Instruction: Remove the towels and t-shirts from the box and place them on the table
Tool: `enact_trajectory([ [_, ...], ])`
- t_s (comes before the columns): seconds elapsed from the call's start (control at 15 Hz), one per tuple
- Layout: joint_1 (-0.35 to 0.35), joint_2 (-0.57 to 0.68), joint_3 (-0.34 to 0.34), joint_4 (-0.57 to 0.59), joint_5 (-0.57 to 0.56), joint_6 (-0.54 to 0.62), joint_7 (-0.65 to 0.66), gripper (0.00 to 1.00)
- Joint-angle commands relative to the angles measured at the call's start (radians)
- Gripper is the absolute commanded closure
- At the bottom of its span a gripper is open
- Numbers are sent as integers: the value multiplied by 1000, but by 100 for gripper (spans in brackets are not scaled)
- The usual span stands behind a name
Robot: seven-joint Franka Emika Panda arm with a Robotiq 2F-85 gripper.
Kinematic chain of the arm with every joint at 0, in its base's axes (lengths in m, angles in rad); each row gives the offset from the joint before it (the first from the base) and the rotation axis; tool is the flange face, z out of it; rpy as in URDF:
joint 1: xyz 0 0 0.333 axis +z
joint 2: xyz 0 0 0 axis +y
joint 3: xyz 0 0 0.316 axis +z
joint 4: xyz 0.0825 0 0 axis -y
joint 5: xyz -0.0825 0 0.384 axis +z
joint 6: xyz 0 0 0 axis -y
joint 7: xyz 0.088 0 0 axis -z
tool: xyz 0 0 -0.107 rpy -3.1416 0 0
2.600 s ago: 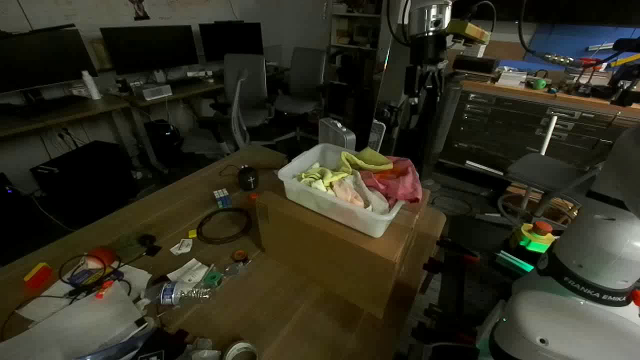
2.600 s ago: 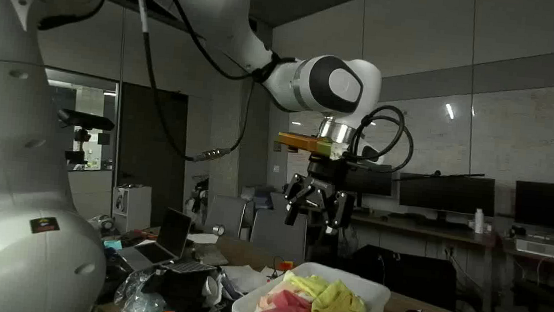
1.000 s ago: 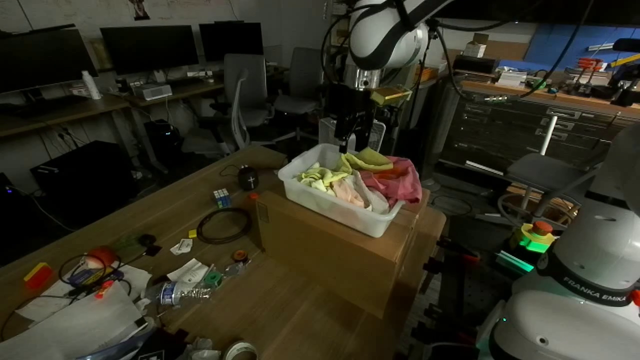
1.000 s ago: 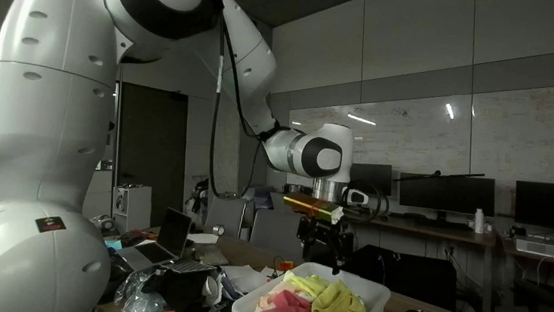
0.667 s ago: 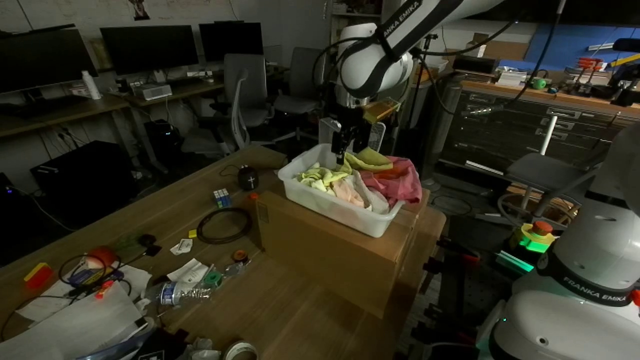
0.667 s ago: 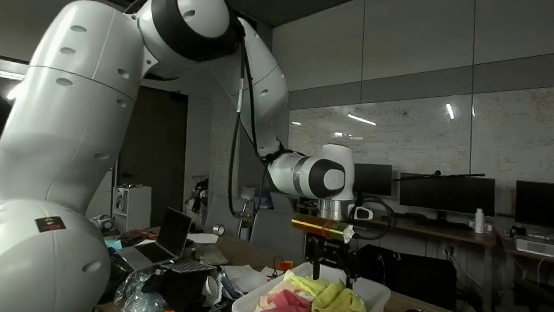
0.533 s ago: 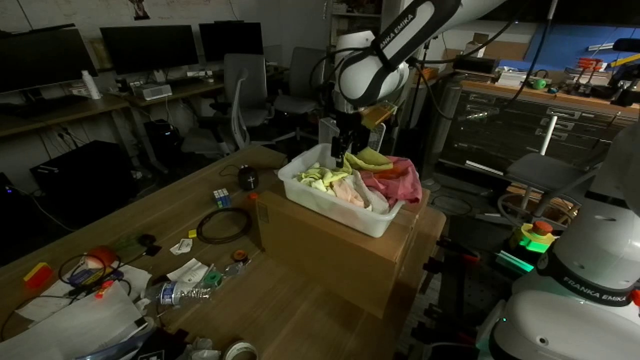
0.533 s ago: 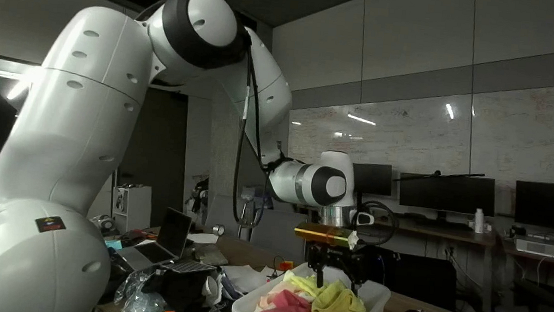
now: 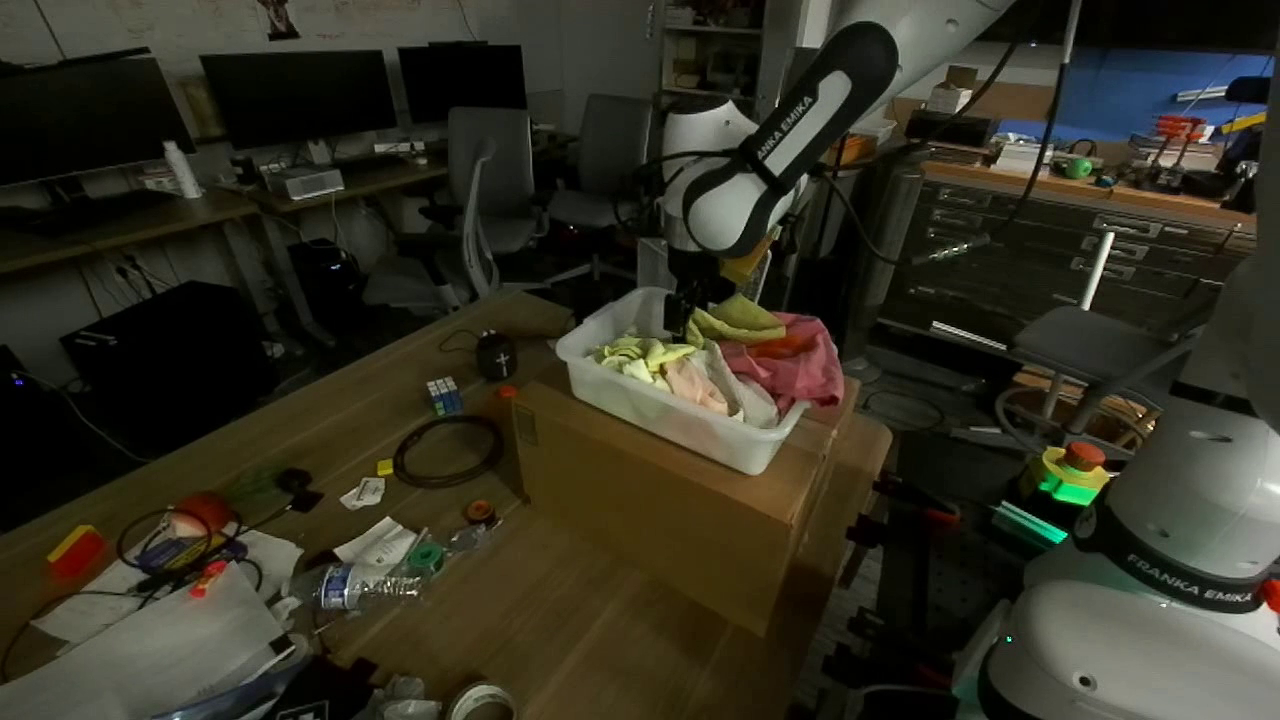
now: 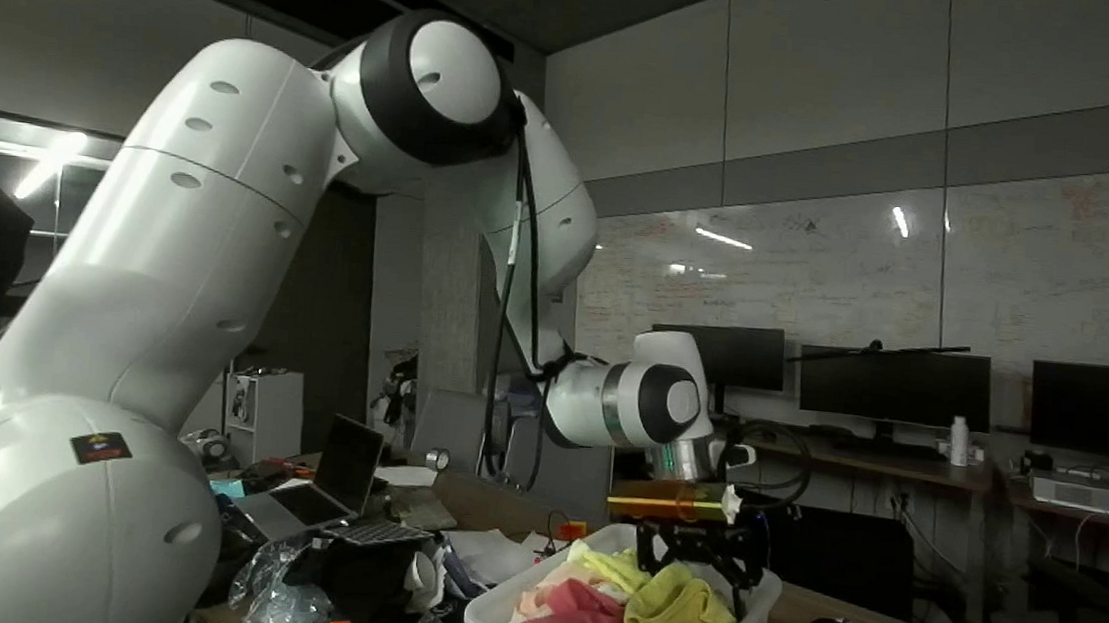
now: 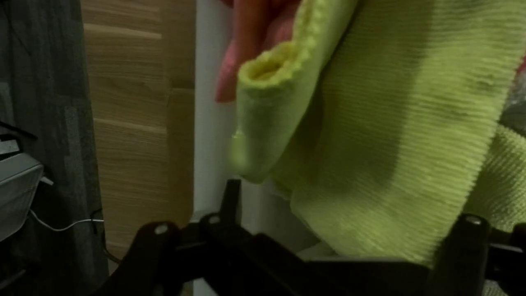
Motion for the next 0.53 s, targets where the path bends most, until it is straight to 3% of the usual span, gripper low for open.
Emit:
enact_trajectory([
  [0.0,5,15,-15,28,-39,31,30,34],
  [0.47,8,-27,-9,10,-21,-4,49,87],
])
